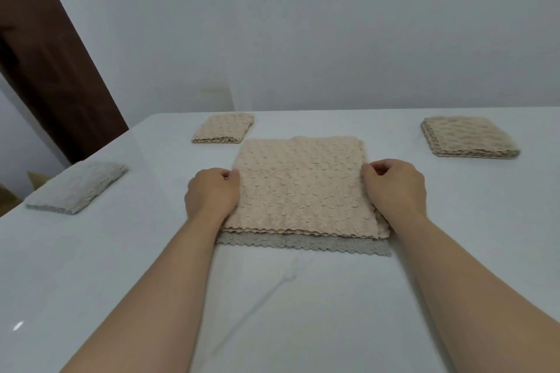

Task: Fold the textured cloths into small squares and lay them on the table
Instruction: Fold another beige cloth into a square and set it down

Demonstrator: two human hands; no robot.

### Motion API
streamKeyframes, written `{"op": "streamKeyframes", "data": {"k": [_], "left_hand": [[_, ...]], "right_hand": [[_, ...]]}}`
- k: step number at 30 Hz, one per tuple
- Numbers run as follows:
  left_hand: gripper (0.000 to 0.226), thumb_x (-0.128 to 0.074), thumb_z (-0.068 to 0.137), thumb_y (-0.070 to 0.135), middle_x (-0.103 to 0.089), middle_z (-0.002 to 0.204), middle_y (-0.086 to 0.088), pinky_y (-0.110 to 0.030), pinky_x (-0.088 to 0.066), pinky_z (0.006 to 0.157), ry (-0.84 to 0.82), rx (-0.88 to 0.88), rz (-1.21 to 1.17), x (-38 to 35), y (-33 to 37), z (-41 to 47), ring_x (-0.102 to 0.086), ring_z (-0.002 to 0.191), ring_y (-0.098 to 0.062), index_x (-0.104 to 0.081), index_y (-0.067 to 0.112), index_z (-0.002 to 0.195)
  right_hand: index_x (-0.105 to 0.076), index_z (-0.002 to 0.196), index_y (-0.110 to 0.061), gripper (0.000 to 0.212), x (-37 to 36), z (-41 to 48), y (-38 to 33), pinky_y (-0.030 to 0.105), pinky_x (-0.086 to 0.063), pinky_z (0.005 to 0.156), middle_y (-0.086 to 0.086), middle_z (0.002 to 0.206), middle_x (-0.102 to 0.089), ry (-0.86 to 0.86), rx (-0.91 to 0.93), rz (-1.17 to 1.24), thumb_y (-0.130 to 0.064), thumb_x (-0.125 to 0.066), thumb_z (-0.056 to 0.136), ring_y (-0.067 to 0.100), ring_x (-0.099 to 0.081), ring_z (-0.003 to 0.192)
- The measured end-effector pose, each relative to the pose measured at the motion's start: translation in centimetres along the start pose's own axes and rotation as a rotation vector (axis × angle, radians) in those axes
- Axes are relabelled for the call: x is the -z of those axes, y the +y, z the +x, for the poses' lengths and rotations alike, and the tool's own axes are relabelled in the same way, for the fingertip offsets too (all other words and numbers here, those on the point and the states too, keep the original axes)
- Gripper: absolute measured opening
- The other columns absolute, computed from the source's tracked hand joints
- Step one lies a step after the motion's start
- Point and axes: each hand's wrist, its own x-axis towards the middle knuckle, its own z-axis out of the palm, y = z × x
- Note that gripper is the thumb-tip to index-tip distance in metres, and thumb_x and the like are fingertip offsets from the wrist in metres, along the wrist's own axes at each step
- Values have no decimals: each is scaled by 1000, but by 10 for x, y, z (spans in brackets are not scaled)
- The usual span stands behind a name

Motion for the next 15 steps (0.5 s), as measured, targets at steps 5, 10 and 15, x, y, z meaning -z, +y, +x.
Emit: {"op": "streamKeyframes", "data": {"k": [5,10,15], "left_hand": [[23,-58,98,38,-75,104,4,-28,-46,80,51,-36,-64,2,-1,1,-66,101,-23,-78,27,103],[26,-61,97,32,-75,118,5,-25,-44,84,95,-29,-89,5,-4,0,-66,113,-22,-77,29,117],[18,-66,95,31,-77,109,7,-25,-44,80,77,-31,-122,4,-4,0,-68,103,-19,-80,27,105]], "right_hand": [[-78,81,-24,35,-7,2,2,35,-57,75,-3,72,-71,-25,37,-87,-51,-57,90,25,-67,81],[-77,96,-28,26,-8,3,0,40,-57,81,-4,89,-72,-3,60,-84,-46,-60,87,25,-66,92],[-74,100,-30,18,-7,5,0,37,-55,78,-7,93,-69,-10,105,-98,-40,-62,91,22,-64,92]]}}
